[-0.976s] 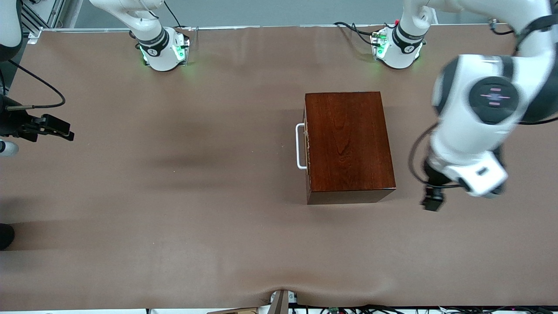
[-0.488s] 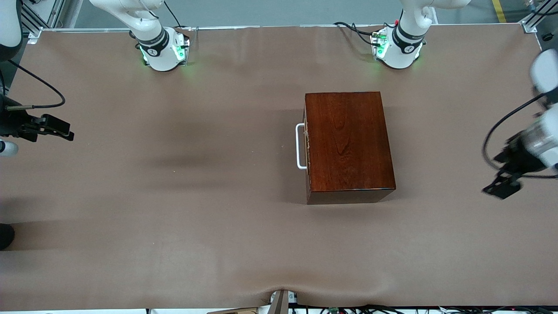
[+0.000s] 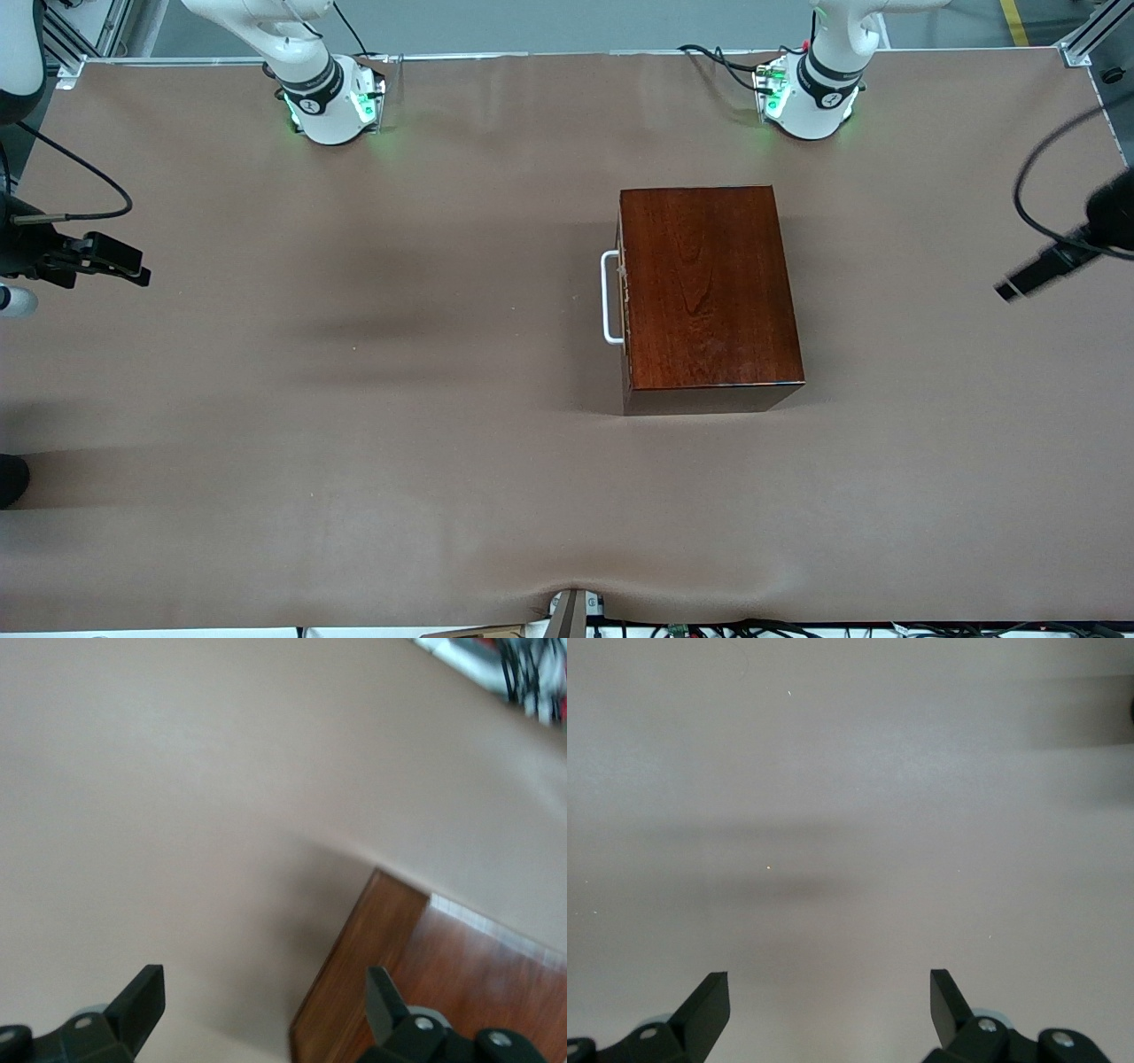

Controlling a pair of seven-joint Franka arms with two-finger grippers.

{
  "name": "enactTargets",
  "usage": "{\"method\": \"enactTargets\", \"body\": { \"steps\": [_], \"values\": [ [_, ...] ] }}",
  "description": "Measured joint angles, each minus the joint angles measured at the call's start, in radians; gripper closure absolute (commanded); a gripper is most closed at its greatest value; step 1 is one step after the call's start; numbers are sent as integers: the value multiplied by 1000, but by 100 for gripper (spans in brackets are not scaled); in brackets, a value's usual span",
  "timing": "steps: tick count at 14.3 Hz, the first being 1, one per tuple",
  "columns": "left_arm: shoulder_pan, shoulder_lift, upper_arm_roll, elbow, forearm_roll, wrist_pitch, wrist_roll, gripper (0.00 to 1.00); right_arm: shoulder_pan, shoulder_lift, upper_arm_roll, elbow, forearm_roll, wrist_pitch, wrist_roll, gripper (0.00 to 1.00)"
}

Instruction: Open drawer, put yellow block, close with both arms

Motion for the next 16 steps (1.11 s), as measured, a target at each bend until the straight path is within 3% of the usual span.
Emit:
{"method": "enactTargets", "body": {
  "steps": [5,8,13,16],
  "values": [
    [6,-39,-96,-3,70,-146,304,0,0,0,0,0,0,0,0,0],
    [6,-49,-141,-3,116,-171,371,0,0,0,0,0,0,0,0,0],
    [10,-57,-142,-3,116,-177,406,0,0,0,0,0,0,0,0,0],
    [48,-63,-139,-3,59,-172,407,0,0,0,0,0,0,0,0,0]
  ]
}}
